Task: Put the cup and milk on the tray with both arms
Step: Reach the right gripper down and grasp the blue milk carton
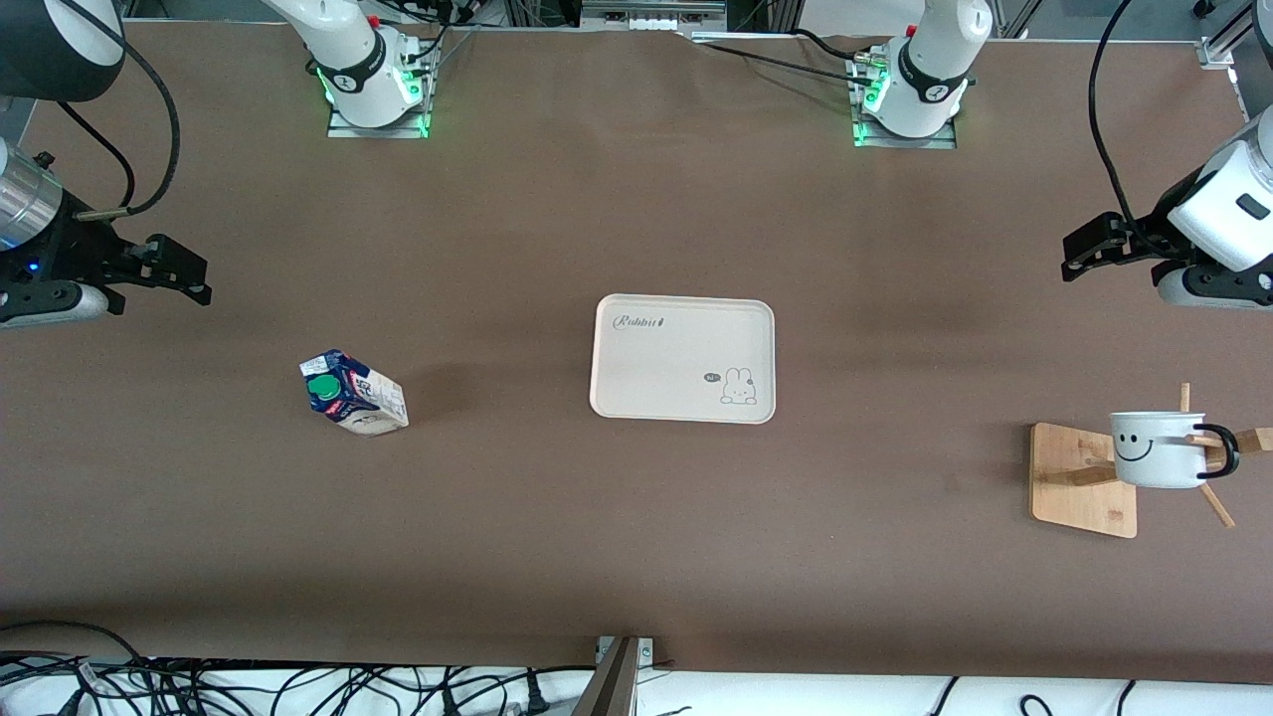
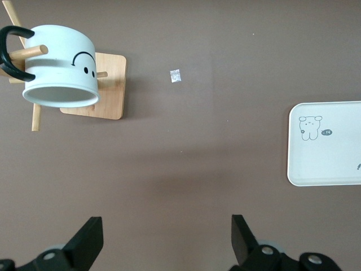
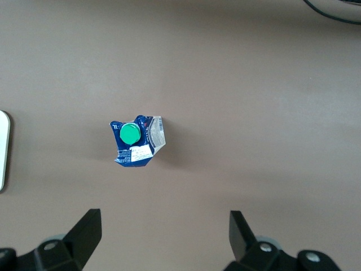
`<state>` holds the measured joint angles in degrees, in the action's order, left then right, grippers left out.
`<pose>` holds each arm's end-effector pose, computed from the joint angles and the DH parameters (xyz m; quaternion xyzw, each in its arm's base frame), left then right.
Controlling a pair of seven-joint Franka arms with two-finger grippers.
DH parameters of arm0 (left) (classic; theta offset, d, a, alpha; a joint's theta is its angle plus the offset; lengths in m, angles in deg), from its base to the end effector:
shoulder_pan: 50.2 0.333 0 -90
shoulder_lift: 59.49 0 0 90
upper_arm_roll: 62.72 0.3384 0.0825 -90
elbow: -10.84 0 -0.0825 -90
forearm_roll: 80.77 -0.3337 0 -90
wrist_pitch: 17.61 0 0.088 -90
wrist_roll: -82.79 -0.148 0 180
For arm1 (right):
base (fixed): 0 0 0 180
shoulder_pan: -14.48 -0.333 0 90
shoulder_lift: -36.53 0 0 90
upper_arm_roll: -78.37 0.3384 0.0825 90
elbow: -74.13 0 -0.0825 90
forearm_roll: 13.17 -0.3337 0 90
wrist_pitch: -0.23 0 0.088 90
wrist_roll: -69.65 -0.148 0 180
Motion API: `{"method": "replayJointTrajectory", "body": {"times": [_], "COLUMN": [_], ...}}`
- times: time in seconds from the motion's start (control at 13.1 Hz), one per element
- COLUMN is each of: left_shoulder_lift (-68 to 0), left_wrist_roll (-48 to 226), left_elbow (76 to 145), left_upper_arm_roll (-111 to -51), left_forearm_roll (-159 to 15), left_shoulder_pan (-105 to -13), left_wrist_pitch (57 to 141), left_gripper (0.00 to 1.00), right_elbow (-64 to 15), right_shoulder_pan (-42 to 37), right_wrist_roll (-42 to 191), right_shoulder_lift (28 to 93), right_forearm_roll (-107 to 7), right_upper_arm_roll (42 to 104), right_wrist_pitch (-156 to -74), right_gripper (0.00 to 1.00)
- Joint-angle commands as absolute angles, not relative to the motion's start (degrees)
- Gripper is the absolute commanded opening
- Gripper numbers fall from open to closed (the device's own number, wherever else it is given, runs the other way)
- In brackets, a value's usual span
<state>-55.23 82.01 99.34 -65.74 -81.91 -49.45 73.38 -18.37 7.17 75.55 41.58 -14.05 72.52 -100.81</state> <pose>0.5278 -0.0170 0.5801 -0.9995 0.0269 0.0153 0.0082 0.5501 0.0182 0.5586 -0.9975 -0.0633 -0.0308 0.0019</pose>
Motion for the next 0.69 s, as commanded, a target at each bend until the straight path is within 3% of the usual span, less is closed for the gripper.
{"method": "replayJointTrajectory", "body": {"times": [0.0, 0.61], "left_shoulder_lift": [-54.57, -54.66], "left_wrist_roll": [81.04, 81.04], "left_elbow": [97.68, 97.68], "left_upper_arm_roll": [-65.71, -65.71], "left_forearm_roll": [-82.62, -82.62], "left_shoulder_pan": [-49.76, -49.76], "left_wrist_pitch": [72.04, 72.04], "left_gripper": [1.00, 1.00], "right_elbow": [-18.69, -18.51], "right_shoulder_pan": [7.10, 7.63], "right_wrist_roll": [75.63, 76.51], "right_shoulder_lift": [41.37, 41.98], "right_forearm_roll": [-13.08, -13.78], "right_upper_arm_roll": [72.75, 72.49], "right_wrist_pitch": [-100.93, -101.10], "right_gripper": [1.00, 1.00]}}
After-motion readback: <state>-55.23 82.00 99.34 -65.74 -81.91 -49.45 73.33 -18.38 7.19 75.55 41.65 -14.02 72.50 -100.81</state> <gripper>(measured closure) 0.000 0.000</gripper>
